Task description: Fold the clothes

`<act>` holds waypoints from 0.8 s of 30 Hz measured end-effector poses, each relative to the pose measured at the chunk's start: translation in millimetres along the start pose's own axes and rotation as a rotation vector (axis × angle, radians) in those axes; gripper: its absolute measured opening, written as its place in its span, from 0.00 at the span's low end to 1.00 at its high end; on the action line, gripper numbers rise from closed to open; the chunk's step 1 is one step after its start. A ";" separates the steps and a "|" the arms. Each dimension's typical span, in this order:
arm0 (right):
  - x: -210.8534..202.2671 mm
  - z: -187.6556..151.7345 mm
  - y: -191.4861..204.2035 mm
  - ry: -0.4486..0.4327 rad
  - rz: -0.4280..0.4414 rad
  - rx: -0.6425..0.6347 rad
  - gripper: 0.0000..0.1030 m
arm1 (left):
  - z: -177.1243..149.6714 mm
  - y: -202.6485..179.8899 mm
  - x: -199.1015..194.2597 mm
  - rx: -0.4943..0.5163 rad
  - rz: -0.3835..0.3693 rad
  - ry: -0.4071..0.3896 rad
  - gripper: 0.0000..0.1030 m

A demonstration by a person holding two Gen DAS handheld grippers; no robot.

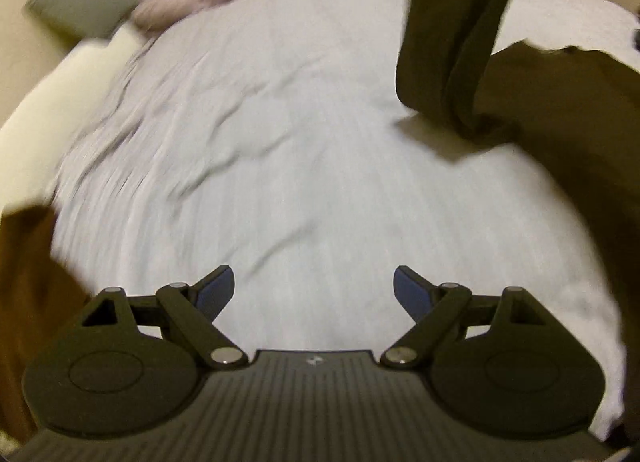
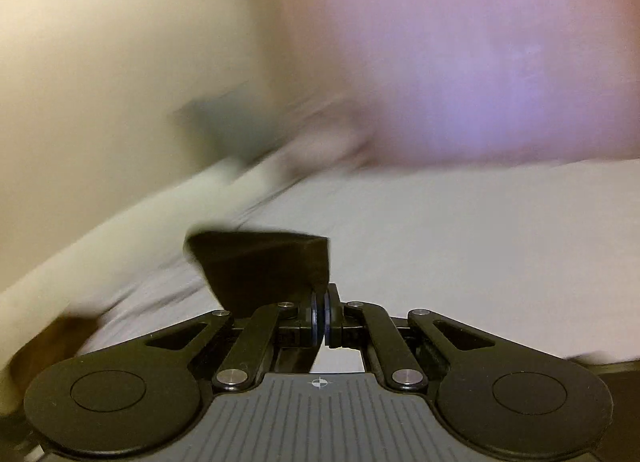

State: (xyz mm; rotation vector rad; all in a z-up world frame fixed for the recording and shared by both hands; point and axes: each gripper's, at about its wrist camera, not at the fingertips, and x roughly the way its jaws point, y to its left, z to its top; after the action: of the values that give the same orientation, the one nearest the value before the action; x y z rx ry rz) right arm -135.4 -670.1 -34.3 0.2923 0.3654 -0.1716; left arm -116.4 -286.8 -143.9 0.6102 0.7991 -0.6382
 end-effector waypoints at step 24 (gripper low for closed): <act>-73.1 -137.9 -354.3 0.232 -0.395 0.603 0.01 | 89.9 -207.1 25.6 0.224 -0.168 0.013 0.82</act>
State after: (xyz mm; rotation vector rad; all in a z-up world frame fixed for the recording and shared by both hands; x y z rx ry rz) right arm -324.5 -953.4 -218.5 0.8394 0.5976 -0.6438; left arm -210.1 -492.6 -166.4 0.7566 0.8020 -0.8864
